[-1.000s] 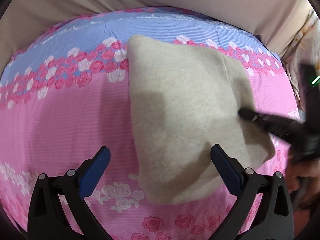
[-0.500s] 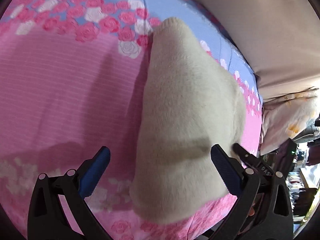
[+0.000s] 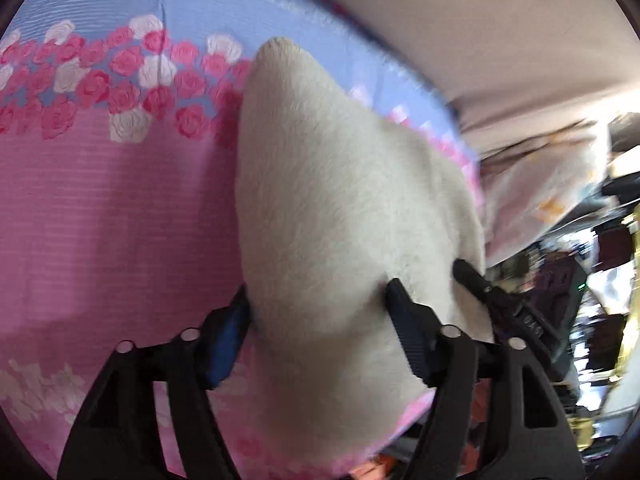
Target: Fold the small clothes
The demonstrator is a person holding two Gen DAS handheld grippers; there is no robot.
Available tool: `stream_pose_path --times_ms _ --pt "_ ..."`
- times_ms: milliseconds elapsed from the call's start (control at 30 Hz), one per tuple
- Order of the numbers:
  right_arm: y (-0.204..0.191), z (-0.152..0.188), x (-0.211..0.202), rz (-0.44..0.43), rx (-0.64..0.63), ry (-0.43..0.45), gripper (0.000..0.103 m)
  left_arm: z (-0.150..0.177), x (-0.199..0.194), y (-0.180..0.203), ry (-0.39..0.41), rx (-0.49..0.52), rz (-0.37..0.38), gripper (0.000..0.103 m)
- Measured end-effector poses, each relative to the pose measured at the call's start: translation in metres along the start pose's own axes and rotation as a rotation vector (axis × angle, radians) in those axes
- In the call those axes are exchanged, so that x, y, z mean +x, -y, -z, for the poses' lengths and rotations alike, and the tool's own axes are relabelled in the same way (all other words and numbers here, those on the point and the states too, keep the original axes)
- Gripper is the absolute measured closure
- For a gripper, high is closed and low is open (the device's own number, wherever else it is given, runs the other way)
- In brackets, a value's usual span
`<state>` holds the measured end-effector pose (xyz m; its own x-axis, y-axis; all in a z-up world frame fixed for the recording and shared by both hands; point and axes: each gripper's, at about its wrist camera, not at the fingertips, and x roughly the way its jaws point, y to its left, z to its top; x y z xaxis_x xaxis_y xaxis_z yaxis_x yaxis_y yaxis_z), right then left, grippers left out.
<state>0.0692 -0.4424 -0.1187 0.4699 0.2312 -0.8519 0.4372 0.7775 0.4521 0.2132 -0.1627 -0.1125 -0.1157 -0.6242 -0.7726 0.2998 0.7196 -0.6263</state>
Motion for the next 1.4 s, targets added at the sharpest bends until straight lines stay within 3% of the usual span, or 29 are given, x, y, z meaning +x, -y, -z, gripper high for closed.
stream_pose_path --times_ms 67,133,200,300,433,467,500,533,600,667,900,1067,1400 --pt "0.019 0.005 0.016 0.070 0.037 -0.041 0.058 -0.003 0.019 -0.002 -0.031 0.003 -0.066 0.034" --pt "0.026 0.009 0.012 0.016 0.073 0.001 0.054 -0.006 0.029 -0.003 -0.044 -0.023 -0.087 0.018" --pt "0.026 0.011 0.012 0.027 0.073 0.019 0.038 -0.007 0.033 -0.004 -0.044 -0.042 -0.123 0.009" --pt "0.026 0.012 0.030 0.015 0.072 -0.025 0.033 -0.009 0.043 -0.006 -0.065 -0.067 -0.111 0.005" --pt "0.028 0.013 0.048 -0.017 0.120 -0.045 0.033 -0.017 0.069 -0.022 -0.117 -0.148 -0.032 0.005" --pt "0.029 0.014 0.048 -0.030 0.130 -0.046 0.040 -0.013 0.068 -0.025 -0.116 -0.153 -0.026 0.008" --pt "0.027 0.013 0.045 -0.035 0.137 -0.044 0.049 -0.015 0.066 -0.021 -0.114 -0.130 0.000 0.027" --pt "0.026 0.017 0.038 -0.029 0.126 -0.040 0.053 -0.018 0.063 -0.015 -0.122 -0.099 0.017 0.037" --pt "0.013 0.021 0.023 0.007 0.078 -0.014 0.063 -0.020 0.054 -0.002 -0.117 -0.030 -0.029 0.053" --pt "-0.003 0.023 0.010 0.021 0.051 0.011 0.065 -0.017 0.040 0.011 -0.099 0.044 -0.065 0.059" --pt "-0.073 0.049 -0.036 0.012 -0.072 0.075 0.066 -0.003 -0.032 0.033 0.042 0.149 -0.137 0.060" --pt "-0.125 0.073 -0.075 -0.048 -0.167 0.143 0.066 0.018 -0.106 0.027 0.150 0.204 -0.195 0.060" --pt "-0.194 0.101 -0.139 -0.124 -0.316 0.272 0.066 0.050 -0.197 0.038 0.333 0.242 -0.201 0.060"
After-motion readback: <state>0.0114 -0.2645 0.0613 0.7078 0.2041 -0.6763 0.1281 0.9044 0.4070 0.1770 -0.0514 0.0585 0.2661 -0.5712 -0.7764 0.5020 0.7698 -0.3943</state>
